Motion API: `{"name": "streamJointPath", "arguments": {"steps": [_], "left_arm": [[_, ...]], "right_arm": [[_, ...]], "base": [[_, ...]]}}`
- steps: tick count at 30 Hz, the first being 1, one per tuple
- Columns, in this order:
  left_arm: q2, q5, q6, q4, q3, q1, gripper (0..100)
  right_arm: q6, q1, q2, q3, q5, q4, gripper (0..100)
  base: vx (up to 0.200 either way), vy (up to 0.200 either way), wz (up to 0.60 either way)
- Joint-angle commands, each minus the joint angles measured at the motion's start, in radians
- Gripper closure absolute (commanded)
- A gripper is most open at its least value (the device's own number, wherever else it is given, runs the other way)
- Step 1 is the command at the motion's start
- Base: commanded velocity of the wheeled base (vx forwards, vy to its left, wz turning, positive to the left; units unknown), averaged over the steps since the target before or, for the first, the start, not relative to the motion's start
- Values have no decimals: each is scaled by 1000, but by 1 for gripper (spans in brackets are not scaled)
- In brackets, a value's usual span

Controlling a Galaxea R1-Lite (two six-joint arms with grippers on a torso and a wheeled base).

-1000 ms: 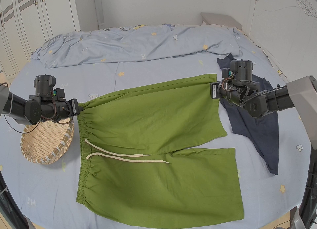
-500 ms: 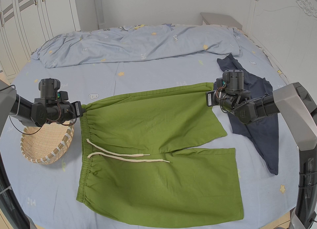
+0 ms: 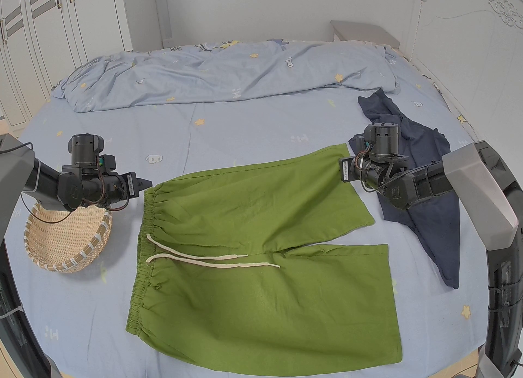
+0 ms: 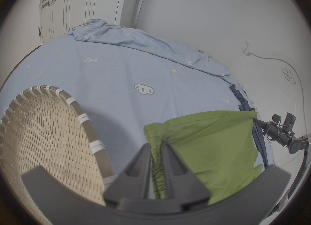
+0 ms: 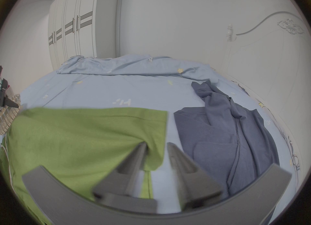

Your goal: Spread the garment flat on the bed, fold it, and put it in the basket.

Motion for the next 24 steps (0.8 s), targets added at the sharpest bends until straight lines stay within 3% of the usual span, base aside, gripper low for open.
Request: {"name": "streamJointPath", "arguments": {"steps": [1,10,18,20,22,24], "left_arm": [[13,14,0,-2,-5,-25,0],[-47,42,-9,-13,13,-71,0],[-166,36,-164,-13,49,-98,0],[-252,31,-227,-11,116,-107,0],[-252,31,-227,-11,116,-107,0],[-341,8,-239,-11,251,-105,0]], "right_arm": [[3,6,10,-1,6,1,0],[5,20,1,-7,4,1,0],[42,-16,-116,0,4,8,0],[74,-37,-211,59,4,27,0],[74,-37,-211,59,4,27,0],[149,-85,-352,204,15,79,0]], "base": [[0,0,0],[0,0,0],[0,0,0],[0,0,0],[0,0,0],[0,0,0]]}}
